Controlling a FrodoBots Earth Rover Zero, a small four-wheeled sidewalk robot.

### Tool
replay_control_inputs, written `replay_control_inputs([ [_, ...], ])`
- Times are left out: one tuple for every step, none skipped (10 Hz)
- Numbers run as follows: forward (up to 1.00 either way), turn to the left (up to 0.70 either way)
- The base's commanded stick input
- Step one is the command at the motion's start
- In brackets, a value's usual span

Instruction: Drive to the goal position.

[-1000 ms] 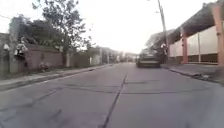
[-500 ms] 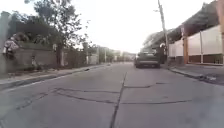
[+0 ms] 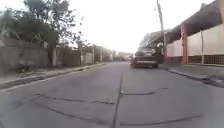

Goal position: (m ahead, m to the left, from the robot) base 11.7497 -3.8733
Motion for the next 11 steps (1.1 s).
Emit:
replay_control_inputs([
  [1.0,0.0],
  [1.0,0.0],
  [1.0,0.0],
  [1.0,0.0],
  [1.0,-0.14],
  [1.0,-0.4],
  [1.0,-0.4],
  [1.0,-0.4],
  [1.0,-0.4],
  [1.0,-0.4],
  [1.0,-0.4],
])
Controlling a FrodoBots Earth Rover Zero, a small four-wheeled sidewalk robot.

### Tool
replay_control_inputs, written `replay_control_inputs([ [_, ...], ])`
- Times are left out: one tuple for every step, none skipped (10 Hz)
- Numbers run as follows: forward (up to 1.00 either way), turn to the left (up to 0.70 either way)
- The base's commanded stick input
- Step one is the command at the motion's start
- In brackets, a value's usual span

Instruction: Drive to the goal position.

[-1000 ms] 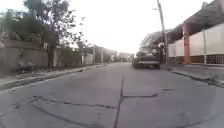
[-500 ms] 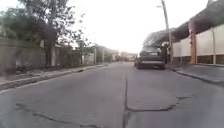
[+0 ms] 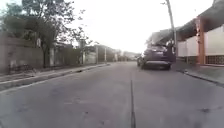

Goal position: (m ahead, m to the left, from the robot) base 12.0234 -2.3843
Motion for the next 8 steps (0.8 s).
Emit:
replay_control_inputs([
  [1.0,0.0],
  [1.0,0.0],
  [1.0,0.0],
  [1.0,0.0],
  [1.0,0.0],
  [1.0,0.0],
  [1.0,0.0],
  [1.0,0.0],
])
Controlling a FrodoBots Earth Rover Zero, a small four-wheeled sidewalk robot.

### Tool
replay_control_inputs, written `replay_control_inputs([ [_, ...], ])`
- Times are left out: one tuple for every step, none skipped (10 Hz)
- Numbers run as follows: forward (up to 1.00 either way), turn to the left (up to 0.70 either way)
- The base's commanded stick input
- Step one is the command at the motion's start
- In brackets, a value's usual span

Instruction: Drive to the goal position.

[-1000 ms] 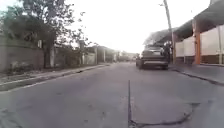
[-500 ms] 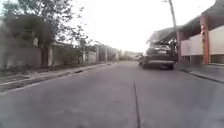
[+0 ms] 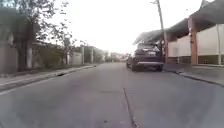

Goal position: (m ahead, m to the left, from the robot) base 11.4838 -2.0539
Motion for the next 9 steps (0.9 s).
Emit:
replay_control_inputs([
  [1.0,0.0],
  [1.0,0.0],
  [1.0,0.0],
  [1.0,0.0],
  [1.0,0.0],
  [1.0,0.0],
  [1.0,0.0],
  [1.0,0.0],
  [1.0,0.0],
])
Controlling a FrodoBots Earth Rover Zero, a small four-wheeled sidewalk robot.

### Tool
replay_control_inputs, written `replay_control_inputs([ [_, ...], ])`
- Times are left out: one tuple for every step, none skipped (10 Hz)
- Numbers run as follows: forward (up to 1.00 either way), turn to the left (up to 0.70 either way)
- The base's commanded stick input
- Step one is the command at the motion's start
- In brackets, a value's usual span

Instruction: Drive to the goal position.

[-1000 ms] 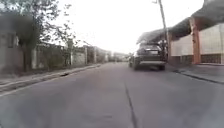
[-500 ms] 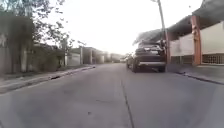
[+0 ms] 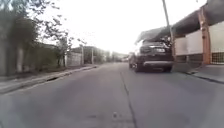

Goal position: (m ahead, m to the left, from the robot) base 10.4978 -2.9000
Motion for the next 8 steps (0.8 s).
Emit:
replay_control_inputs([
  [1.0,0.0],
  [1.0,0.0],
  [1.0,0.0],
  [1.0,0.0],
  [1.0,0.0],
  [1.0,0.0],
  [1.0,0.0],
  [1.0,0.0],
])
